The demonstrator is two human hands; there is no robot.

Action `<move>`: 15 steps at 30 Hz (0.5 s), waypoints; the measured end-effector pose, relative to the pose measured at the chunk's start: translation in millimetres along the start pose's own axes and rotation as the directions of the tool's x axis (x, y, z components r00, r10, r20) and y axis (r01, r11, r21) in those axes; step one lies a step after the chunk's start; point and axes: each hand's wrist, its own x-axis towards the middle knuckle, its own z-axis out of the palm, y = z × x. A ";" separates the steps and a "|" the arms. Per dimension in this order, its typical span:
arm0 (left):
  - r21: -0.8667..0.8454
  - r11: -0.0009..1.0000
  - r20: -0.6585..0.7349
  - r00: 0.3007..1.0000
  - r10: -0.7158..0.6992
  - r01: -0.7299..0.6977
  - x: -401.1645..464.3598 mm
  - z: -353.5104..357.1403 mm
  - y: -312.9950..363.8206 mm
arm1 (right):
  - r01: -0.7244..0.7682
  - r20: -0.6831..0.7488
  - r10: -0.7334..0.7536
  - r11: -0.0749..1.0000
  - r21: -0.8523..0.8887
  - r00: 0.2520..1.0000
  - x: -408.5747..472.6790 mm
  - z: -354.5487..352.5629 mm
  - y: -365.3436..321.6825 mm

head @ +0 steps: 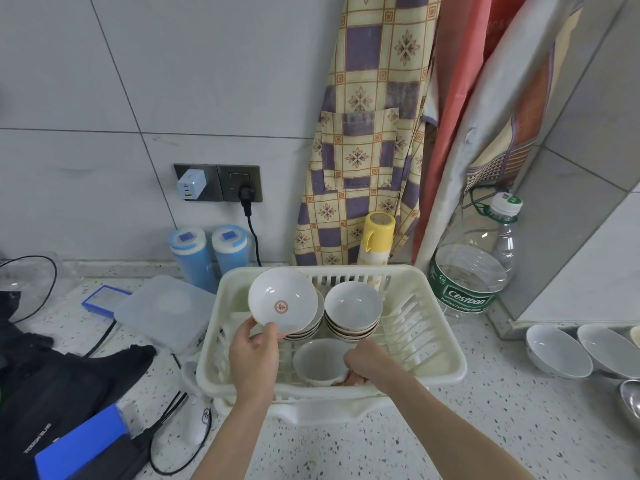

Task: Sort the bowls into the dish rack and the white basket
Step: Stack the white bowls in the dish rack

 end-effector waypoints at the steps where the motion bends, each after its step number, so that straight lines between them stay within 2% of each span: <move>1: 0.003 1.000 0.004 1.000 0.000 0.000 -0.1 -0.1 0.0 | -0.008 0.009 0.008 1.000 -0.017 1.000 -0.7 -0.3 -0.7; 11: 0.040 0.998 0.009 0.999 0.046 -0.046 -0.7 -0.4 -1.2 | -0.036 0.120 0.043 0.997 -0.068 0.992 0.5 -3.3 -1.8; 15: 0.067 0.996 0.021 0.998 0.053 -0.054 -0.8 -0.8 -2.1 | -0.046 0.140 0.048 0.999 -0.016 0.989 5.0 -2.6 -1.6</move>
